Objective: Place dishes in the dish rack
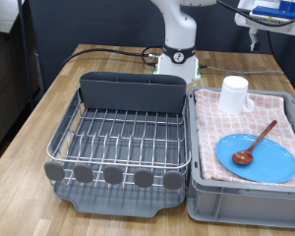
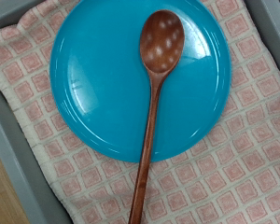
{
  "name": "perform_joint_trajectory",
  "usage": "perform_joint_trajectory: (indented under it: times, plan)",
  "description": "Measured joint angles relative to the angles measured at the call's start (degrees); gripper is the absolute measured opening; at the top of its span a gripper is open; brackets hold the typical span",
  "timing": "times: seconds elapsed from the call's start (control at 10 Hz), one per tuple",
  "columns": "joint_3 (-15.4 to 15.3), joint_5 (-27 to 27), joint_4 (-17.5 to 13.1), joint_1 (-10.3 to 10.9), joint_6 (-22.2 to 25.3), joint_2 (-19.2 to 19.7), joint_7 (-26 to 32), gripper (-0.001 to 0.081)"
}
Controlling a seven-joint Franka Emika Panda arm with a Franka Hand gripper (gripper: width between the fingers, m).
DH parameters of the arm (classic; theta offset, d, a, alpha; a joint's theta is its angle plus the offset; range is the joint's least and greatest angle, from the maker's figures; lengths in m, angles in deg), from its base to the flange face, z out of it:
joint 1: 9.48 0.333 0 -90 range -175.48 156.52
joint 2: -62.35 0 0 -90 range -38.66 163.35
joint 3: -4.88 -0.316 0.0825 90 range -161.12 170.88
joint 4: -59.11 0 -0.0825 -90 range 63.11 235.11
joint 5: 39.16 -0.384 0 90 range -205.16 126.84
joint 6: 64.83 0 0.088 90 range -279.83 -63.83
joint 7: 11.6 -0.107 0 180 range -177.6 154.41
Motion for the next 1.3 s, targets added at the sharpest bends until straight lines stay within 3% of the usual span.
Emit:
perform_joint_trajectory:
  times: [0.3,0.6,0.8,1.3]
  plan:
    - [-0.1,0.3,1.6,0.0,-3.3,1.2,-0.3,0.0803]
    - [-0.6,7.9,3.4,0.0,-7.0,3.9,-8.1,0.0803]
    - [-0.7,10.0,4.2,0.0,-9.4,5.7,-10.7,0.0803]
    - [0.6,9.8,7.2,-0.1,-19.5,9.7,-8.1,0.0803]
